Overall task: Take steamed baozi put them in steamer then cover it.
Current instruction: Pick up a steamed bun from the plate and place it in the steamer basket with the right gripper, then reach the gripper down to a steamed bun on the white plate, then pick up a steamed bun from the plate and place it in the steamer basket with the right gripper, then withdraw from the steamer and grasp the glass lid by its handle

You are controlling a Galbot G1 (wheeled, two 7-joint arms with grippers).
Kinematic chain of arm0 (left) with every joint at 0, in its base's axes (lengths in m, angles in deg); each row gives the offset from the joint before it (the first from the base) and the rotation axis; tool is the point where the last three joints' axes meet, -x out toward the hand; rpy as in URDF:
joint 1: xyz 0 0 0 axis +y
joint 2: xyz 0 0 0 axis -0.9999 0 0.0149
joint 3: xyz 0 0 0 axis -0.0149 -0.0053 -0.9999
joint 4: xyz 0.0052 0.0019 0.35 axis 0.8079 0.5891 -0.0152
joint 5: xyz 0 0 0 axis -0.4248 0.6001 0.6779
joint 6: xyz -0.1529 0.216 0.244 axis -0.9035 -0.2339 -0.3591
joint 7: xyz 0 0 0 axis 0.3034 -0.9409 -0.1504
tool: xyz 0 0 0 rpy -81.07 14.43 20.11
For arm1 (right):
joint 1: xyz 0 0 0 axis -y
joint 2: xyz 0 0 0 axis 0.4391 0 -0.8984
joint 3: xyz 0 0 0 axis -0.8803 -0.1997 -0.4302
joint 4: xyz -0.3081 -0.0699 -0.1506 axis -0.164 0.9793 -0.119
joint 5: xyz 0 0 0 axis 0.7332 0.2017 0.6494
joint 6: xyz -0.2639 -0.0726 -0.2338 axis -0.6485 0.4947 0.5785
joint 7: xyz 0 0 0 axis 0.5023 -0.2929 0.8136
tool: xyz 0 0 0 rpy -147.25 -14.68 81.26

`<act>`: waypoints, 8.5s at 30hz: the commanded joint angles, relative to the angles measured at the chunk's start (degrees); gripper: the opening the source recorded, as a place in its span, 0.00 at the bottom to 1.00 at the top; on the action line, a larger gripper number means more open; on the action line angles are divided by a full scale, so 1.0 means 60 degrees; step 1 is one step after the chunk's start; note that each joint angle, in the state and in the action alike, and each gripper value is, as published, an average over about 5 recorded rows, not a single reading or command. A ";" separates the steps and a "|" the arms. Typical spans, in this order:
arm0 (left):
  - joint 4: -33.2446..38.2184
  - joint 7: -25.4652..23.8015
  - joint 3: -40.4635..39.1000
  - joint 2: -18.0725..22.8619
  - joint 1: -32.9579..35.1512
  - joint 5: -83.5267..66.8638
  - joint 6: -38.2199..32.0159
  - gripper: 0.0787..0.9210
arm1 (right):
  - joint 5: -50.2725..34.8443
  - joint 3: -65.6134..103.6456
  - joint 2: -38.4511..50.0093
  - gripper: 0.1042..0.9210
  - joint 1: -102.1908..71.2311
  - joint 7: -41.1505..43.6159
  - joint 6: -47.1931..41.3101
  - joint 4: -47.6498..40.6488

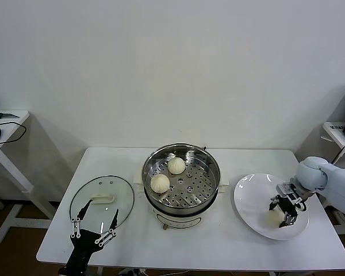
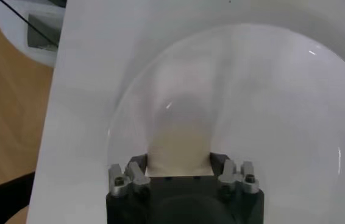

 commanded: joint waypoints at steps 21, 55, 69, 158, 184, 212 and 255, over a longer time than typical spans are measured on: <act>0.0040 0.0001 -0.0096 0.0031 0.0025 0.0002 -0.0067 0.88 | 0.0792 -0.1473 -0.4808 0.72 0.6283 0.0512 0.5382 0.2186; -0.0132 0.0068 0.0030 0.0090 -0.0051 0.0168 -0.0287 0.88 | 0.3155 -0.1803 -0.5586 0.72 0.3191 -0.0013 0.7001 0.2390; -0.0182 0.0067 -0.0009 0.0125 -0.0068 0.0170 -0.0307 0.88 | 0.3170 -0.1647 -0.5501 0.87 0.3111 -0.0058 0.7083 0.2356; -0.0187 0.0092 -0.0094 -0.0022 -0.0125 0.0226 -0.0247 0.88 | -0.0651 0.0922 -0.0811 0.66 0.2486 0.1816 0.0174 -0.1755; -0.0133 0.0103 -0.0196 0.0031 -0.0178 0.0220 -0.0277 0.88 | -0.4821 -0.3782 -0.5641 0.65 0.6116 0.0760 -0.2260 -0.0605; -0.0277 0.0130 -0.0121 0.0098 -0.0198 0.0207 -0.0369 0.88 | -0.4065 -0.4146 -0.6095 0.67 0.4845 -0.0137 -0.2406 -0.1056; -0.0385 0.0598 -0.0058 -0.0359 -0.1363 0.1355 0.0214 0.88 | -0.5773 0.2212 -0.1136 0.88 0.1057 -1.1554 0.1359 0.2174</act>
